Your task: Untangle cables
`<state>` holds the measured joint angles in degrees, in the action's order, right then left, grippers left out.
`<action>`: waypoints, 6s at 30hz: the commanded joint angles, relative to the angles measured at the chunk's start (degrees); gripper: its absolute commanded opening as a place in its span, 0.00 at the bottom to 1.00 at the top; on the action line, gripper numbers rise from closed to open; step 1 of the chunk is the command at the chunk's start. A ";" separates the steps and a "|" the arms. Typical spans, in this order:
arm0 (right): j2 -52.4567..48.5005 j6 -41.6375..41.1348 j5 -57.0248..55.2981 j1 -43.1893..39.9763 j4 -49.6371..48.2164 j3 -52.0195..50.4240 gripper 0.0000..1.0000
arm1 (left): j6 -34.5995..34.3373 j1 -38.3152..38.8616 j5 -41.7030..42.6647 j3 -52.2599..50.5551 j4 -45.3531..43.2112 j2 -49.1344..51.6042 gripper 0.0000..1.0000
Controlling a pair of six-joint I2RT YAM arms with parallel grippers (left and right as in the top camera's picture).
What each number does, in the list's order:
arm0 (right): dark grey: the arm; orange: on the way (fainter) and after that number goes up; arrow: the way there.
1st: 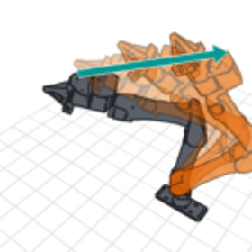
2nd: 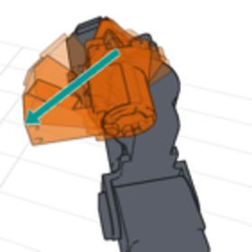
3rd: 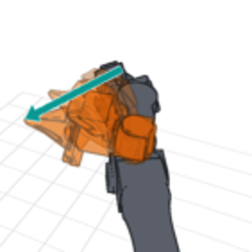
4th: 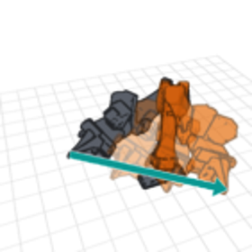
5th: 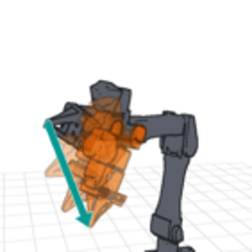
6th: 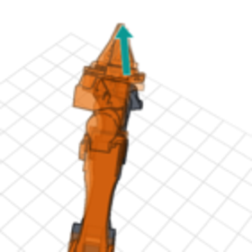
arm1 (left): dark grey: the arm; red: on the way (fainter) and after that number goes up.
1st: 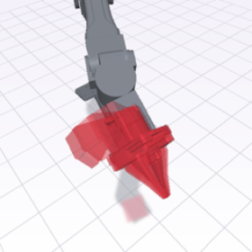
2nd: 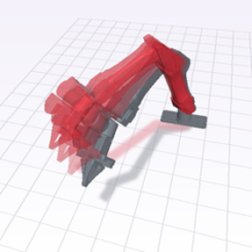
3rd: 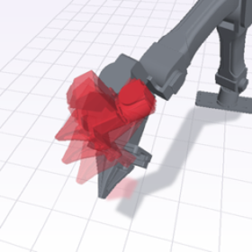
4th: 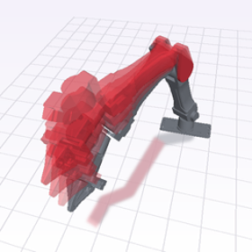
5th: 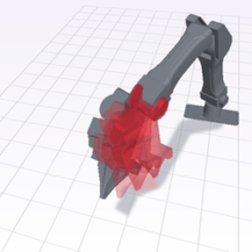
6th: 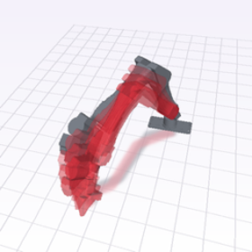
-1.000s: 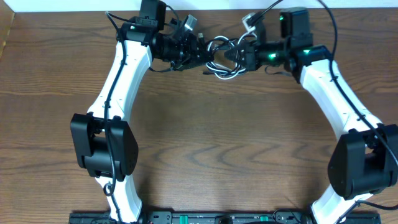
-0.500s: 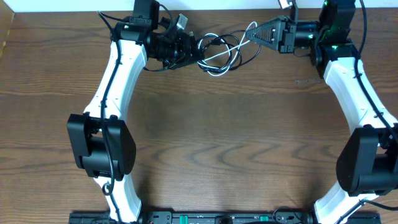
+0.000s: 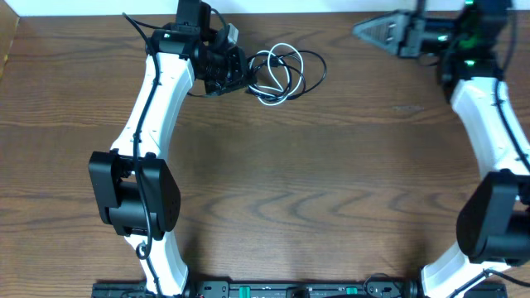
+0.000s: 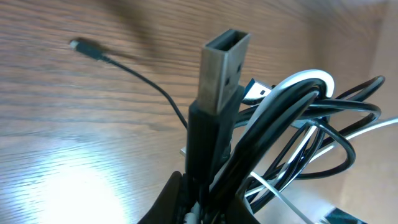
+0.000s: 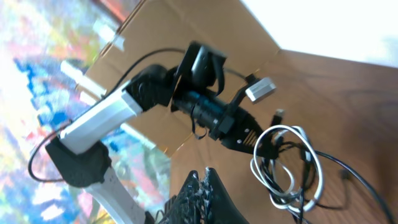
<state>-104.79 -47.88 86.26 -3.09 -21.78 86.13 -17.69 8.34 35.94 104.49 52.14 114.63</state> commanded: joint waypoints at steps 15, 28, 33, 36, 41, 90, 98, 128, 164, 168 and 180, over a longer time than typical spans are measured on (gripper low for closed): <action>2.82 32.02 -31.43 18.38 38.36 -0.90 0.36 | -13.16 -0.31 -2.19 0.20 1.99 -1.16 0.08; 2.73 58.53 -57.55 30.58 48.89 -0.90 0.30 | -0.96 -0.26 -1.86 0.20 3.41 -1.16 0.07; 1.95 61.44 -62.34 33.05 47.56 -0.90 0.37 | 2.51 -0.22 2.73 0.20 3.98 -1.16 0.07; 0.81 61.92 -62.38 33.83 46.36 -0.90 0.40 | 2.49 -0.22 4.15 0.20 3.96 -1.16 0.08; -1.01 61.94 -62.42 33.94 45.31 -0.90 0.38 | 2.49 -0.22 4.15 0.20 4.66 -1.16 0.07; 8.02 28.20 -57.64 23.87 56.11 -0.85 0.39 | -23.08 -0.24 7.15 0.20 6.93 -1.16 0.07; 4.17 19.89 -65.70 27.74 54.99 -0.85 0.22 | -33.83 -0.22 7.13 0.20 6.58 -1.16 0.07; -6.14 16.17 -68.13 31.65 43.08 -0.85 0.28 | -27.61 2.49 7.19 0.20 6.51 -1.16 0.08; -5.22 39.21 -33.53 18.25 46.40 -0.85 0.01 | 6.23 2.47 3.85 0.22 2.75 -1.16 0.57; -5.22 42.82 -29.33 18.08 46.42 -0.85 0.01 | 6.75 2.51 5.01 0.22 0.48 -1.16 0.57; -5.22 46.73 -19.89 17.38 46.49 -0.83 0.01 | 6.80 2.67 3.65 0.20 -1.86 -1.16 0.57</action>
<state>-110.52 -3.99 60.64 14.79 24.69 85.10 -11.94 10.79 39.97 104.47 50.43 114.65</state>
